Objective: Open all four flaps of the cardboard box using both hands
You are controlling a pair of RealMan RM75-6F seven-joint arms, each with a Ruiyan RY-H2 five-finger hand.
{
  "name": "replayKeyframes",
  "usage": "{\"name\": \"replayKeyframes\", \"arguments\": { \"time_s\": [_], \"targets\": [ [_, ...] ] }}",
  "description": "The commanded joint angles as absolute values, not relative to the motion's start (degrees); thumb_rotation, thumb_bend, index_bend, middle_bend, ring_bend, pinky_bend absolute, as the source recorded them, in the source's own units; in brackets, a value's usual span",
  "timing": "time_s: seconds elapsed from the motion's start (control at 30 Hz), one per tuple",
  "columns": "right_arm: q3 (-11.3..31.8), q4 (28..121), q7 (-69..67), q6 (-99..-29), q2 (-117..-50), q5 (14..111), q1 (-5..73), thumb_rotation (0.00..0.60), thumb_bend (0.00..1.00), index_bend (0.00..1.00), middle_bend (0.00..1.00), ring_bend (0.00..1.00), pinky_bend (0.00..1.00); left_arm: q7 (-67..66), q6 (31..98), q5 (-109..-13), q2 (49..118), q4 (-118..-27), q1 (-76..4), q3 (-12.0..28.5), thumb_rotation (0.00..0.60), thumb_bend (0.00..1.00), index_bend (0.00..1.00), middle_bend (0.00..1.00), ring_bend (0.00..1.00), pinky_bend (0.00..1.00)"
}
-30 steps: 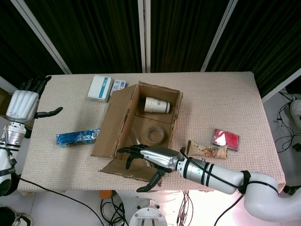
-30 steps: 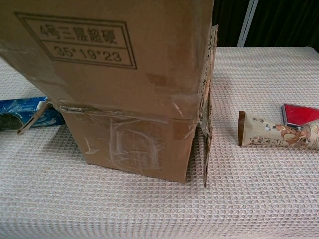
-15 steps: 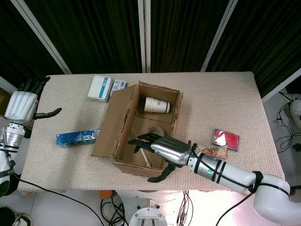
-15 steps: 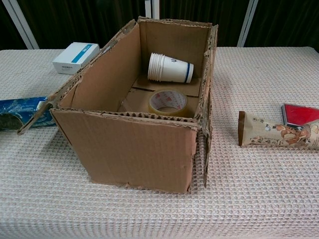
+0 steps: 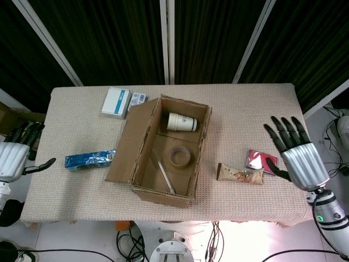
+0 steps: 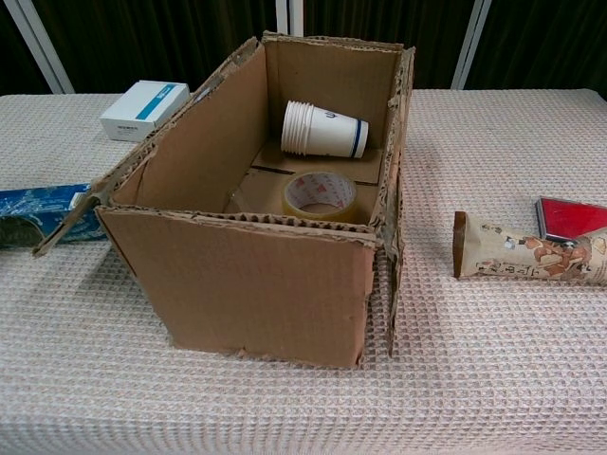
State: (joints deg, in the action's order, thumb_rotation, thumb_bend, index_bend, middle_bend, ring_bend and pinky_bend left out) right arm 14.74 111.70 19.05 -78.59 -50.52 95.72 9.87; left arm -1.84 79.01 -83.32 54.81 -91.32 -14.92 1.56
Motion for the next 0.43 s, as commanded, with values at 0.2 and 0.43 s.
{"name": "replayKeyframes", "arguments": {
  "time_s": [0.2, 0.43],
  "targets": [
    [4.75, 83.66, 9.21, -91.16, -66.29, 95.55, -2.39, 0.511, 0.36, 0.00, 0.00, 0.00, 0.00, 1.64, 87.97, -86.67, 62.01, -84.49, -7.57, -1.47, 0.000, 0.12, 0.06, 0.07, 0.02, 0.15],
    [3.72, 79.20, 3.64, -88.63, -69.26, 94.96, -0.41, 0.513, 0.35, 0.00, 0.00, 0.00, 0.00, 5.12, 89.94, -88.98, 65.72, -78.95, -6.16, -1.77, 0.000, 0.13, 0.06, 0.07, 0.02, 0.15]
  ]
}}
